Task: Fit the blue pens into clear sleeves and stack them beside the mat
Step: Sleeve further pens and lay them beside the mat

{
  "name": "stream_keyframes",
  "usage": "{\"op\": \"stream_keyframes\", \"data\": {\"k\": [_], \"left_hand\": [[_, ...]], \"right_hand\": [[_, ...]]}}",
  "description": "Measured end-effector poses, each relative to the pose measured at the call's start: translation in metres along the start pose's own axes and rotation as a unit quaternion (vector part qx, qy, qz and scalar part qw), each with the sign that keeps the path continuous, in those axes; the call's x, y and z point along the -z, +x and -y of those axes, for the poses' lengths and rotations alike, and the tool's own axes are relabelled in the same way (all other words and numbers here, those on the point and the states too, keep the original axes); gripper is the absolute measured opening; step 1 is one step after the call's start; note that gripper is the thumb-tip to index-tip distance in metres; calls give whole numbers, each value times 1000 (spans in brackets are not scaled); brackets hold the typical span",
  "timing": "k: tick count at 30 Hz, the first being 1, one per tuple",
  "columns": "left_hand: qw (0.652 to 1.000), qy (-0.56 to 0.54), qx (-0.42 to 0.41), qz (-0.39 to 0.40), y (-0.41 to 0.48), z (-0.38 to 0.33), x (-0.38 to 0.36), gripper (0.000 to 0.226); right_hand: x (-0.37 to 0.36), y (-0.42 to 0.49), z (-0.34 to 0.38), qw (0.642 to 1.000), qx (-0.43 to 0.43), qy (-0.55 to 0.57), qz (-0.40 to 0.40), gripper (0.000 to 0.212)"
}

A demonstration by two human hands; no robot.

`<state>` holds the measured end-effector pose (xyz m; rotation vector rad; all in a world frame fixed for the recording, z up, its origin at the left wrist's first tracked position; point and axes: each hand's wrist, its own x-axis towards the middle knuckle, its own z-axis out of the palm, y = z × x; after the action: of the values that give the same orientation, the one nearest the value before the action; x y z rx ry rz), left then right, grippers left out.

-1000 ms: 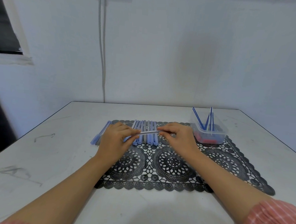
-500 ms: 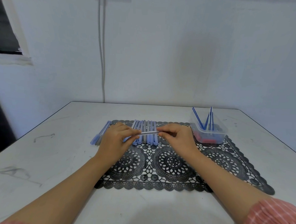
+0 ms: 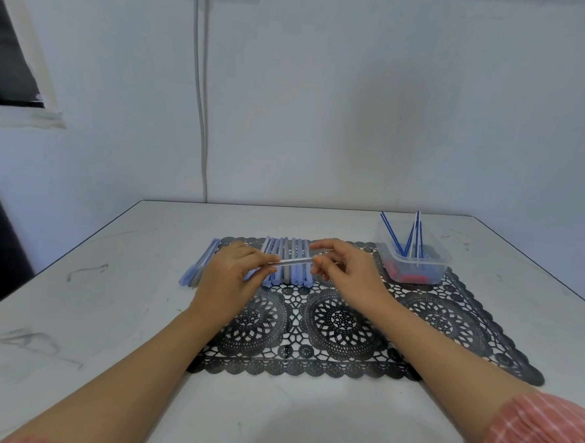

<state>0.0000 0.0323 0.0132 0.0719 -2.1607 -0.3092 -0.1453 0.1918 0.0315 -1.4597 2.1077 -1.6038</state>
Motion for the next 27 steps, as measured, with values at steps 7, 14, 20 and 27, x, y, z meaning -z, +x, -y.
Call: {"op": "stream_keyframes", "data": {"k": [7, 14, 20, 27], "left_hand": [[1000, -4, 2, -5, 0, -1, 1, 31], [1000, -5, -10, -8, 0, -3, 3, 29], [1000, -10, 0, -5, 1, -3, 2, 30], [1000, -5, -8, -6, 1, -5, 2, 28]], "right_hand": [[0, 3, -7, 999, 15, -47, -23, 7], [0, 3, -13, 992, 56, -109, 0, 16], [0, 4, -16, 992, 83, -87, -30, 11], [0, 3, -16, 992, 83, -98, -21, 21]]}}
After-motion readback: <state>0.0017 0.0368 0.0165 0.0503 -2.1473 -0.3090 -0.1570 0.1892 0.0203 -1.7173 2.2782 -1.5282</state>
